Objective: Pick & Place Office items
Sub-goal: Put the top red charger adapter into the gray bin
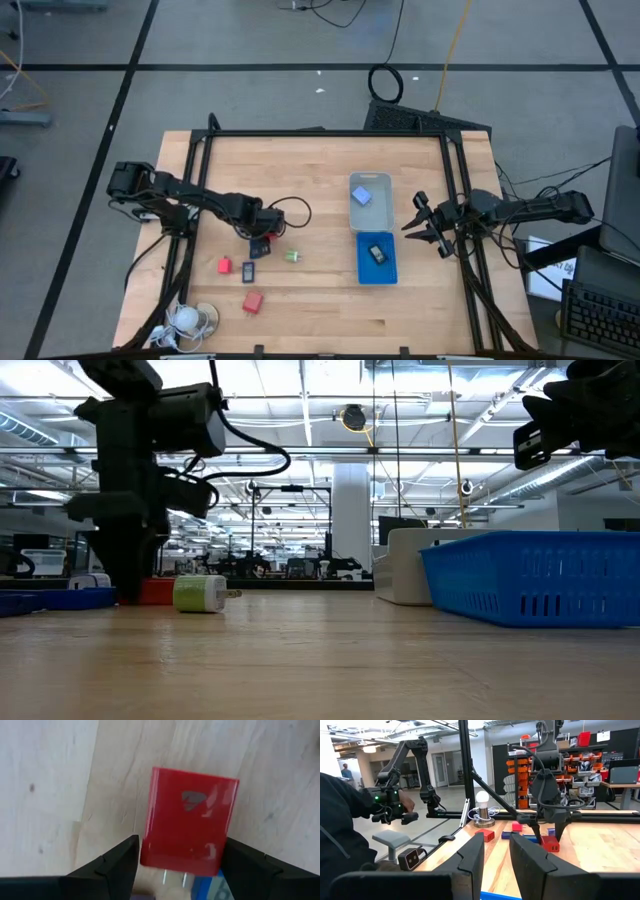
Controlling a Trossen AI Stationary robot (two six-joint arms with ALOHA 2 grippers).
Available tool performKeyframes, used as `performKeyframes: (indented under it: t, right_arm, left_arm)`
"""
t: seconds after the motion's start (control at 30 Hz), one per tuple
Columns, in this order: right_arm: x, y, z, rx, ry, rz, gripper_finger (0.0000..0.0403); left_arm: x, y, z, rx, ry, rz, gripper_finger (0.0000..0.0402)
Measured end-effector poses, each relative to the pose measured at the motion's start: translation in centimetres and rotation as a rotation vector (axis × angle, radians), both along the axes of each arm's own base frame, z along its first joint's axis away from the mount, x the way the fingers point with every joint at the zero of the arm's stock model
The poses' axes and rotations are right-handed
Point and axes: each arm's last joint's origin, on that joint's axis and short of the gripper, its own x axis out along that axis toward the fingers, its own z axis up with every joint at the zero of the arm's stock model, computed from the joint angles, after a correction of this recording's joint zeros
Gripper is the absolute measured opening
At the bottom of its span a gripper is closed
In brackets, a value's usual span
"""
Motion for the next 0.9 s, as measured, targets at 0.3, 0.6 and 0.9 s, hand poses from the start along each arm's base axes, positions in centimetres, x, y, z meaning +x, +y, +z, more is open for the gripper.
performKeyframes:
  t: [0.3, 0.6, 0.9]
  right_arm:
    - [0.00, 0.00, 0.00, 0.000, 0.000, 0.000, 0.0086]
    - [0.00, 0.00, 0.00, 0.000, 0.000, 0.000, 0.0086]
    - [0.00, 0.00, -0.01, 0.000, 0.001, -0.001, 0.0086]
  left_arm:
    - [-0.08, -0.01, -1.02, 0.005, -0.077, -0.076, 0.0252]
    - [-0.07, 0.00, -1.09, 0.009, -0.078, -0.061, 0.0217]
    - [-0.03, -0.14, -1.04, 0.041, -0.082, -0.031, 0.0224]
